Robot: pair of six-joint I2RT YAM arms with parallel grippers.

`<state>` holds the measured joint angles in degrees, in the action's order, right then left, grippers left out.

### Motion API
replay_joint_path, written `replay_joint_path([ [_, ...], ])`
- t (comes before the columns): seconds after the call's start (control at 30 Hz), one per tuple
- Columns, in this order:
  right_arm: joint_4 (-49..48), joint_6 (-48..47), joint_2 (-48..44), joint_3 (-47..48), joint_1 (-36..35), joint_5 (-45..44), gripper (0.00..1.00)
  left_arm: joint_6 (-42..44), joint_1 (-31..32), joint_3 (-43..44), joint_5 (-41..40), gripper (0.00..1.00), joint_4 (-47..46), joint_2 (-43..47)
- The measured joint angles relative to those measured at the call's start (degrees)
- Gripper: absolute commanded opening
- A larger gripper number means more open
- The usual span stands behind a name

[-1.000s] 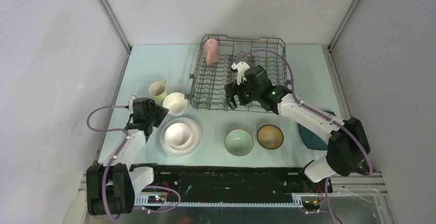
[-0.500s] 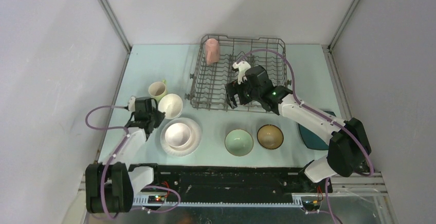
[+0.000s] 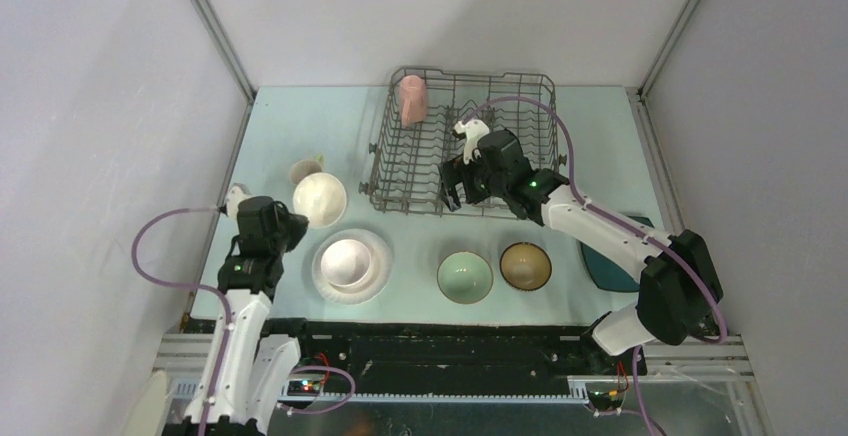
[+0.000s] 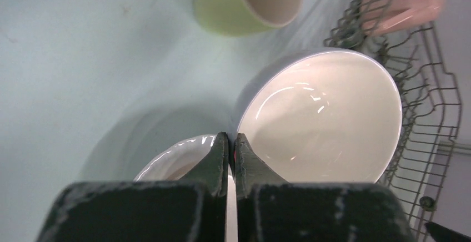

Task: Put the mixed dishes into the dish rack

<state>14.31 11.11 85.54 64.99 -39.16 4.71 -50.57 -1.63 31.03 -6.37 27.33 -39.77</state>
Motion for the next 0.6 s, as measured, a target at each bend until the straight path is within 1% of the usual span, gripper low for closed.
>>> replay_joint_path([
  [0.17, -0.2, 0.0, -1.2, -1.6, 0.0, 0.0, 0.89, 3.3, 0.0, 6.8, -1.9, 0.0, 4.6, 4.8],
  [0.2, -0.3, 0.0, -1.6, -1.7, 0.0, 0.0, 0.94, 3.8, 0.0, 7.8, -1.8, 0.0, 5.0, 5.6],
  [0.27, -0.6, 0.3, -2.5, -2.1, 0.0, 0.1, 0.99, 4.7, 0.0, 8.8, -0.7, 0.0, 4.9, 6.3],
  [0.37, -2.5, 1.7, -4.8, -3.4, 0.0, 0.4, 1.0, 5.0, 0.0, 8.9, 5.1, 0.0, 3.5, 6.1],
  [0.4, -3.8, 2.4, -5.8, -4.3, 0.1, 1.0, 1.0, 4.8, 0.0, 8.5, 8.3, 0.0, 1.9, 5.2],
  [0.53, -11.8, 6.4, -10.7, -9.4, 0.1, 5.7, 1.0, 0.8, 0.6, 4.9, 20.4, 0.0, -8.9, 0.3],
  [0.6, -15.8, 8.7, -12.3, -11.4, 0.1, 8.6, 1.0, -1.7, 1.8, 3.0, 24.3, 0.0, -13.8, -2.6],
])
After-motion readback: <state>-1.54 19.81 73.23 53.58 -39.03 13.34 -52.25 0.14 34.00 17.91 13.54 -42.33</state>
